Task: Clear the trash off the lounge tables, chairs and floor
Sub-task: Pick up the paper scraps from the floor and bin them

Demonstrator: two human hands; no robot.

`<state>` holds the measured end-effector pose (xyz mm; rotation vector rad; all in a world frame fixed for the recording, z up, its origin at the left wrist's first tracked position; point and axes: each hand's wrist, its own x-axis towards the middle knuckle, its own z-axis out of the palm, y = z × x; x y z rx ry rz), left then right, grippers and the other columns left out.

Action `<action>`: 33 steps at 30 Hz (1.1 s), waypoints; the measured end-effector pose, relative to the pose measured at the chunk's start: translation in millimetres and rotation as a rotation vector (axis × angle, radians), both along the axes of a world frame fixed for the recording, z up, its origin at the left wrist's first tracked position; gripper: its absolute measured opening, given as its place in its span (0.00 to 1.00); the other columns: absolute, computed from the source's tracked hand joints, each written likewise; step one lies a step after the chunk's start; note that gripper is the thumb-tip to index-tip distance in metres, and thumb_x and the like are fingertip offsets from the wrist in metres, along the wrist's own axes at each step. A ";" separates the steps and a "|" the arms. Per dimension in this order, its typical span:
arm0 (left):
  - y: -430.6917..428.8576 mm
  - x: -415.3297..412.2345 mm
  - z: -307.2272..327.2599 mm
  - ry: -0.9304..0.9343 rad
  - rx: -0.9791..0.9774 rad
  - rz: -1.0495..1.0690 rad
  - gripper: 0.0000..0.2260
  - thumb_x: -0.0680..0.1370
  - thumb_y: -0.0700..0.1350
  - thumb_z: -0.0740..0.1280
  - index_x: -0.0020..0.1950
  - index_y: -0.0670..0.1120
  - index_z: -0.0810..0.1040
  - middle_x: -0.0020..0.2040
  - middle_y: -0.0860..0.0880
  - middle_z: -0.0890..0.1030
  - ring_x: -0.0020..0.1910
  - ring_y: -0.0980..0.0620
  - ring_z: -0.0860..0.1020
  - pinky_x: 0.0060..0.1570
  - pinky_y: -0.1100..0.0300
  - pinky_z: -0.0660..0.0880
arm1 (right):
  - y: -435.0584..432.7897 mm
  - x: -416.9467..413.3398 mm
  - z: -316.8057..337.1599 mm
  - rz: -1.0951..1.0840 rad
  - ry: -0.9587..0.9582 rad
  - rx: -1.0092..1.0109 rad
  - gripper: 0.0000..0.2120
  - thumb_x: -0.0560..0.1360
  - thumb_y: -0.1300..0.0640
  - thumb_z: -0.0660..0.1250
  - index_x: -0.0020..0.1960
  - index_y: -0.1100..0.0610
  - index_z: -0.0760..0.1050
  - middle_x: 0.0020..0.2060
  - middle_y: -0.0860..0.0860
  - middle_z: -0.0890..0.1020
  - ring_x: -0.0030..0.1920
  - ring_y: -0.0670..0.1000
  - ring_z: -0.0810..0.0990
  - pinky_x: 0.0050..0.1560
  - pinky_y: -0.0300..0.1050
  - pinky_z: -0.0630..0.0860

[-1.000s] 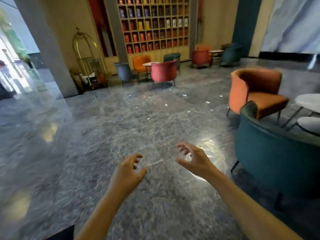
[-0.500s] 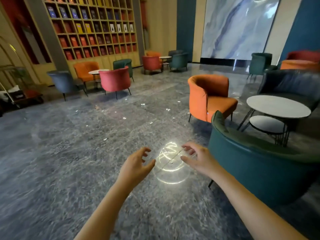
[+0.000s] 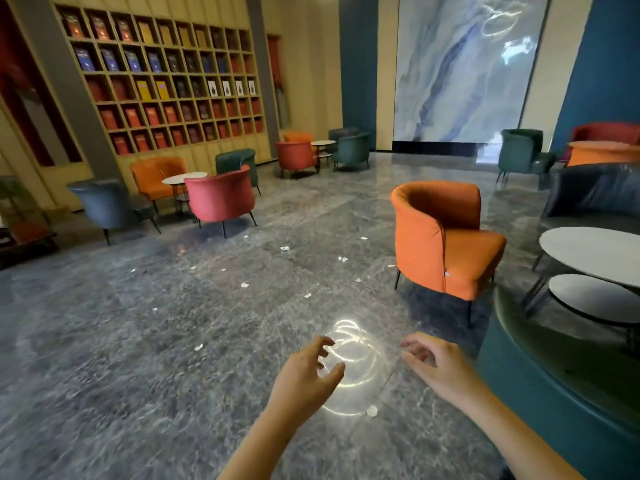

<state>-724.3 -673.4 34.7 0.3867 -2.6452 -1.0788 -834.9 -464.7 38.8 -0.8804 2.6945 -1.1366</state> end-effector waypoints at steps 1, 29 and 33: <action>-20.0 -24.2 -1.8 0.001 -0.011 -0.004 0.16 0.74 0.54 0.67 0.60 0.54 0.72 0.48 0.58 0.75 0.45 0.63 0.75 0.47 0.65 0.73 | -21.6 -24.0 -2.5 0.007 0.004 -0.010 0.06 0.74 0.53 0.67 0.51 0.50 0.76 0.40 0.45 0.80 0.40 0.41 0.78 0.40 0.31 0.72; -546.4 -742.9 13.1 0.001 0.015 -0.083 0.16 0.73 0.51 0.69 0.58 0.48 0.75 0.50 0.51 0.78 0.48 0.53 0.78 0.50 0.60 0.73 | -510.2 -730.2 -4.9 -0.020 -0.100 -0.002 0.16 0.72 0.51 0.71 0.58 0.52 0.75 0.53 0.47 0.78 0.53 0.44 0.75 0.51 0.33 0.69; -576.1 -868.4 6.6 -0.029 0.031 -0.180 0.14 0.74 0.50 0.69 0.57 0.49 0.75 0.49 0.51 0.78 0.47 0.53 0.78 0.49 0.60 0.73 | -515.9 -825.4 -29.1 -0.151 -0.186 -0.005 0.16 0.71 0.49 0.70 0.58 0.47 0.73 0.54 0.45 0.78 0.55 0.44 0.76 0.54 0.38 0.71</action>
